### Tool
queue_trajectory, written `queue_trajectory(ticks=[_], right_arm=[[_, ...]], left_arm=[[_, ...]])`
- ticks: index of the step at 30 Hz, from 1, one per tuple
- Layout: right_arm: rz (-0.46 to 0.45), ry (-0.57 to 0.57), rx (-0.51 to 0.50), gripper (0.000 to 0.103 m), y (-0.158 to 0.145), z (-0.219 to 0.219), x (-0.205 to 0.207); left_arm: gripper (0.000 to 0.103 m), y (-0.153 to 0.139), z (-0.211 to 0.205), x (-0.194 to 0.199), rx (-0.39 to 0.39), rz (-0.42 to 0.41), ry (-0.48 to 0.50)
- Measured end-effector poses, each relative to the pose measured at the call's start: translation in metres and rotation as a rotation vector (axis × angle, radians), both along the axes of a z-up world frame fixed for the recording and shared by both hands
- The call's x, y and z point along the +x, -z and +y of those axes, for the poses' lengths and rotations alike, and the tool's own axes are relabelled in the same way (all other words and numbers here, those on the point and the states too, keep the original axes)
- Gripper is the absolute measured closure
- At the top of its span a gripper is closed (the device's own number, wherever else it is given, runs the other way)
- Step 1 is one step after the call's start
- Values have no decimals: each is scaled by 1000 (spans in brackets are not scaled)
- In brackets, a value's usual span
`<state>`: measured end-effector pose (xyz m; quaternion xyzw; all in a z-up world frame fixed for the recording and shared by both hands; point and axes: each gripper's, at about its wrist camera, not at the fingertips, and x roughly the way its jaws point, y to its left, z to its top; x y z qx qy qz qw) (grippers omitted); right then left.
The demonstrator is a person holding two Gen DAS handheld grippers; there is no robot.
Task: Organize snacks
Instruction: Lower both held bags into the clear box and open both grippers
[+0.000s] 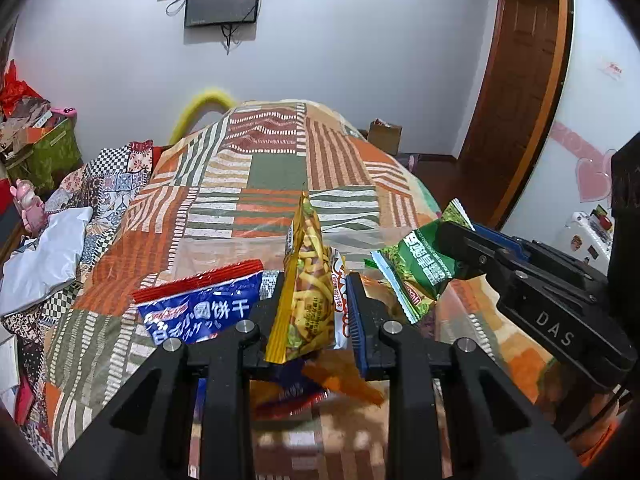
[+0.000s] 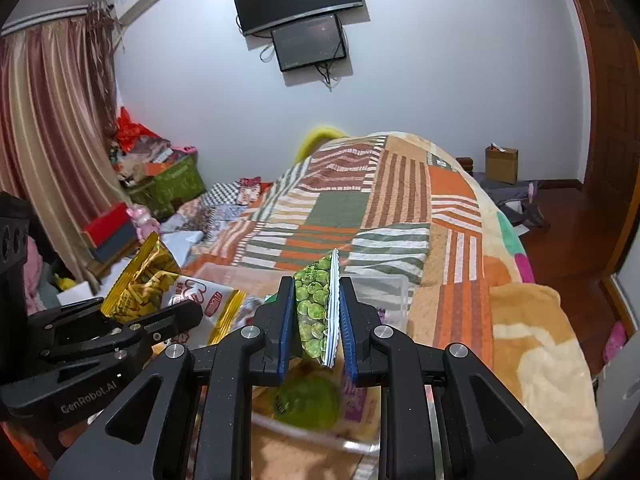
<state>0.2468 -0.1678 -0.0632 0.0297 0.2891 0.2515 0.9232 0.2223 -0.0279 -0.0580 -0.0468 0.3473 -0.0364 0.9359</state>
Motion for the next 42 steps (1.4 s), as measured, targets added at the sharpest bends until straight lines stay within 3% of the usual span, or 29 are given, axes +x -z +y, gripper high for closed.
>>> queue_trajectory(ticks=[16, 20, 23, 40, 42], right_arm=[[78, 26, -56, 81, 23, 17, 29], [81, 22, -79, 78, 24, 19, 28], [72, 23, -84, 69, 21, 17, 23], [-3, -5, -37, 68, -16, -2, -29], [-18, -9, -25, 63, -23, -5, -41]], left_arm=[[73, 24, 2, 27, 9, 39, -33], [55, 22, 7, 27, -20, 49, -39], [54, 17, 7, 24, -20, 34, -41], [51, -28, 7, -39, 9, -76, -19], [51, -35, 10, -54, 2, -97, -18]])
